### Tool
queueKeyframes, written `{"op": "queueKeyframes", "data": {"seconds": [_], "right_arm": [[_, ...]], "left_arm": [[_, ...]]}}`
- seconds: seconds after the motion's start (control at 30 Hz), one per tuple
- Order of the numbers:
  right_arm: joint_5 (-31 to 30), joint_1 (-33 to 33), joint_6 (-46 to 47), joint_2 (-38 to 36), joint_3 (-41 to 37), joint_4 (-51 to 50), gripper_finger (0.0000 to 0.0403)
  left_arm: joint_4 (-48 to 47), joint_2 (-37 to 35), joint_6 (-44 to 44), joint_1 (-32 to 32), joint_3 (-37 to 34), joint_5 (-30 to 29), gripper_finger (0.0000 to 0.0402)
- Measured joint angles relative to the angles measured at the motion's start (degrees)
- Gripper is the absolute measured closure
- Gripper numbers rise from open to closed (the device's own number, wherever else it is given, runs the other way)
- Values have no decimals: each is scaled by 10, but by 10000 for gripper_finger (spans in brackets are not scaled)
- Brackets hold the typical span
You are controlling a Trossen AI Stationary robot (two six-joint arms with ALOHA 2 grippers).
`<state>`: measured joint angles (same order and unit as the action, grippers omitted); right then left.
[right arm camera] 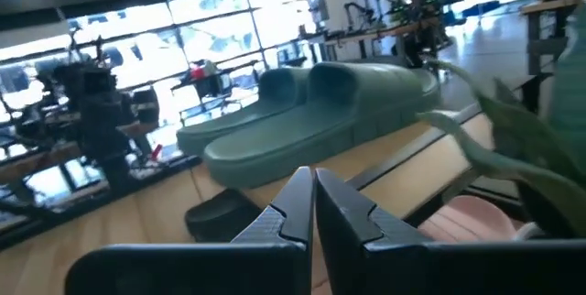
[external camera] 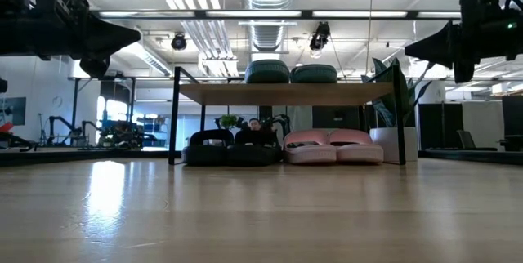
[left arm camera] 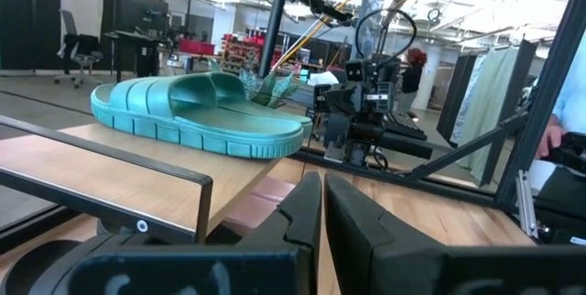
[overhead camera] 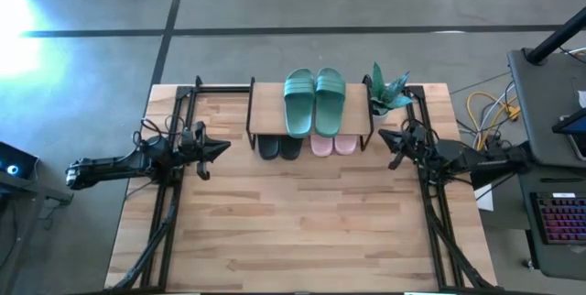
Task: Pick and place slides into the shelf
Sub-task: Return to Home Position
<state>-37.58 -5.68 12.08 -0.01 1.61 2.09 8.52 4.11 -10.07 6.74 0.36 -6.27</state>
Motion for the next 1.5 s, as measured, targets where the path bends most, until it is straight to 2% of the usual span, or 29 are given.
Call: {"op": "queueKeyframes", "data": {"seconds": [0.07, 0.13, 0.23, 0.37, 0.57, 1.13, 1.37, 1.5], "right_arm": [[7, 7, -4, 0, 0, -14, 394], [47, 13, -37, 1, 0, -15, 394], [151, 24, -104, 0, 0, -18, 394], [297, 33, -104, 0, 0, -33, 394], [433, 32, -77, 0, 0, -36, 394], [422, 19, -84, 19, 0, -37, 394], [418, 19, -159, 0, 0, -35, 394], [410, 19, -70, 0, 0, -38, 394]], "left_arm": [[0, 0, 0, 0, 0, 0, 398], [0, 0, 0, 0, 0, 0, 398], [0, 0, 0, 0, 0, 0, 398], [0, 0, 0, 0, 0, 0, 398], [0, 0, 0, 0, 0, 0, 398], [0, 0, 0, 0, 0, 0, 398], [0, 0, 0, 0, 0, 0, 398], [0, 0, 0, 0, 0, 0, 398]]}}
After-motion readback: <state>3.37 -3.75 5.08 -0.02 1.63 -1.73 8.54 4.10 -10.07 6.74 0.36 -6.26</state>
